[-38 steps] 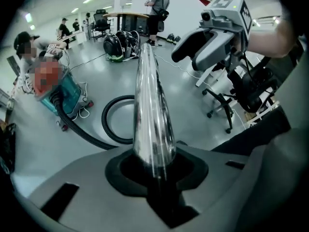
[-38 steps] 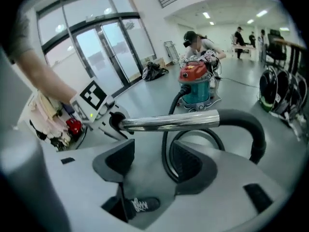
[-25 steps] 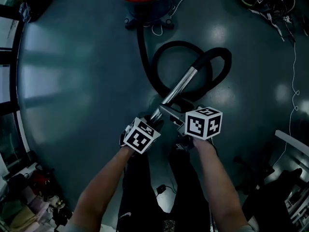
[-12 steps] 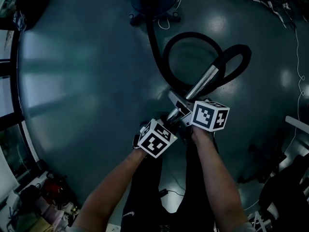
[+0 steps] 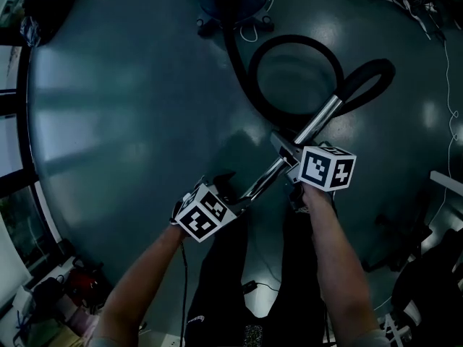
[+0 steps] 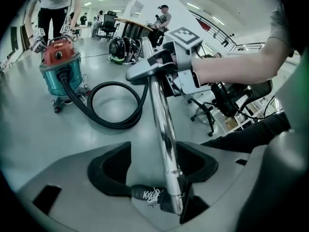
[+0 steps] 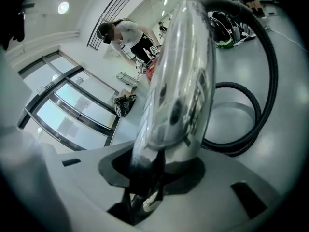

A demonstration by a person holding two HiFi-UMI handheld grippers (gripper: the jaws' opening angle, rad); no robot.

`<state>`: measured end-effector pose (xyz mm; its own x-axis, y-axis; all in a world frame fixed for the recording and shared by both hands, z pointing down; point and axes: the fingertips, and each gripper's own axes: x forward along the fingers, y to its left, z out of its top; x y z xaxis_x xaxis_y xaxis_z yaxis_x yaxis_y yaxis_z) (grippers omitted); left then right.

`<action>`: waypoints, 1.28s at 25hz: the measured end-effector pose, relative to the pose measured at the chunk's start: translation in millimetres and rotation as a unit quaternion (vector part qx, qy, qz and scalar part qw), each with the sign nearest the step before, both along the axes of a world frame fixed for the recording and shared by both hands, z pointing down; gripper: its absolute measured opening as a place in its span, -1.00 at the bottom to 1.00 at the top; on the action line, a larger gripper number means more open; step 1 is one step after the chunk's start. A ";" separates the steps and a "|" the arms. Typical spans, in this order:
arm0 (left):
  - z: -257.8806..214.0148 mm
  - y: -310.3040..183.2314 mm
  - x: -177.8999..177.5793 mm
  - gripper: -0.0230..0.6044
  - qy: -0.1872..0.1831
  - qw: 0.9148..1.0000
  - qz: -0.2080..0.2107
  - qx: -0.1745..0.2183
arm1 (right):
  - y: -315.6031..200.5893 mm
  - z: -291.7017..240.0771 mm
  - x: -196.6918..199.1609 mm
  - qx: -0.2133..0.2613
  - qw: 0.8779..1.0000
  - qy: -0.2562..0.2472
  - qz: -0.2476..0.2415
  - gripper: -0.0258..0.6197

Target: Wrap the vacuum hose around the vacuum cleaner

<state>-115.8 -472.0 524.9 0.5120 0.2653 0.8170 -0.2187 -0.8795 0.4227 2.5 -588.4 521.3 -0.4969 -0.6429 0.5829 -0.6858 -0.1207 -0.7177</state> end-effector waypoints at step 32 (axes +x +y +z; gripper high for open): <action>-125.0 -116.4 372.2 -0.02 0.083 0.929 0.166 0.321 | 103.7 -12.9 149.4 0.011 0.898 0.128 -0.421 -0.53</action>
<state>256.4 -588.4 399.9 0.6219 -0.0840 0.7786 0.1310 -0.9691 -0.2092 151.8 -484.7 508.3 -0.6632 -0.1142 0.7397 -0.6701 0.5308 -0.5189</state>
